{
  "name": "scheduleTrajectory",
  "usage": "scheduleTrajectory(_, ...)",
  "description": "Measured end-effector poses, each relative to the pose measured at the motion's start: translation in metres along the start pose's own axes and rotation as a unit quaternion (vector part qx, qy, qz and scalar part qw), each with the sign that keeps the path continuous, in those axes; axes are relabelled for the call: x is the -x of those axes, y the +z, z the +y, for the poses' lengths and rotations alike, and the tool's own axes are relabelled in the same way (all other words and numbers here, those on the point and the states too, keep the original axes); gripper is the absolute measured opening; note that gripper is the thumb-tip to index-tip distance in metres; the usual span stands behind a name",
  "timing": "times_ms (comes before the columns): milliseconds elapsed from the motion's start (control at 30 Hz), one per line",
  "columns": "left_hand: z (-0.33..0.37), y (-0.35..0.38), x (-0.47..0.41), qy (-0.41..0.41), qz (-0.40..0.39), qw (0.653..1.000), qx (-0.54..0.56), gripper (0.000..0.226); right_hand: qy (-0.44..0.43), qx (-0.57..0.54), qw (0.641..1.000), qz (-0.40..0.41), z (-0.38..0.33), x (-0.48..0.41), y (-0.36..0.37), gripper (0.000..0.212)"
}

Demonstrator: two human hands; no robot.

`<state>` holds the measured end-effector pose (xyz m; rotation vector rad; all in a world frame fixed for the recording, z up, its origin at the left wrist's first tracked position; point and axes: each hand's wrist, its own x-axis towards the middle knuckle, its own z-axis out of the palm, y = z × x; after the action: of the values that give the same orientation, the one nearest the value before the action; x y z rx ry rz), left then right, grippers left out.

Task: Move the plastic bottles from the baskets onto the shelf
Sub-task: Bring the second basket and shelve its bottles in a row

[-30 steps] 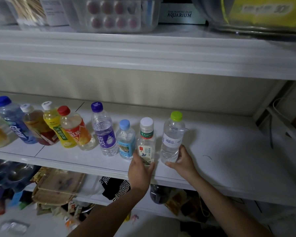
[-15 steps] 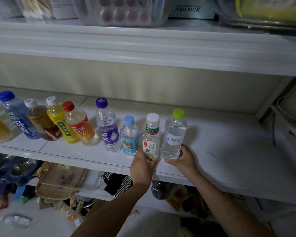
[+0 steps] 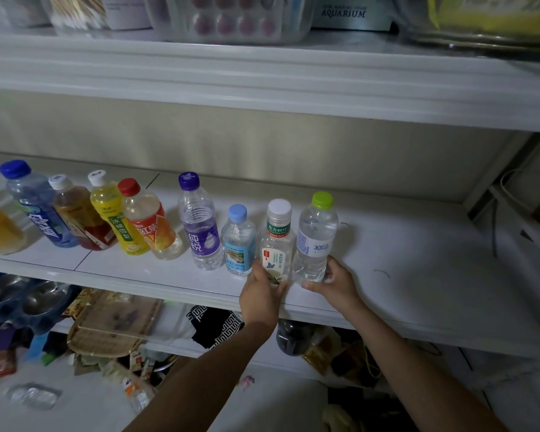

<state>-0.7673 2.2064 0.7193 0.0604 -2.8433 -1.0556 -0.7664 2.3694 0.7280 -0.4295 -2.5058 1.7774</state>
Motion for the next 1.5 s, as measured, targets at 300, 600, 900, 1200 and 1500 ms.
scheduleTrajectory(300,0.002,-0.007,-0.001,0.000,-0.021,1.000,0.004,0.069,0.006,0.051,0.995,0.082,-0.004,0.004,0.016,0.062)
scheduleTrajectory(600,-0.010,-0.011,-0.004,0.042,-0.065,0.997,0.030,0.075,-0.001,0.129,0.975,0.180,-0.017,0.027,0.035,0.073)
scheduleTrajectory(900,-0.133,-0.076,0.012,0.318,-0.074,0.942,-0.083,0.086,0.046,0.420,0.894,0.152,0.017,0.134,0.105,0.133)
scheduleTrajectory(1200,-0.384,-0.324,-0.003,0.163,-0.057,0.916,-0.362,0.093,-0.156,0.480,0.858,-0.097,-0.102,0.162,0.397,0.129)
scheduleTrajectory(1500,-0.581,-0.534,0.119,-0.225,0.061,0.917,-0.325,0.098,-0.438,0.492,0.693,-0.294,-0.227,0.220,0.688,0.115)
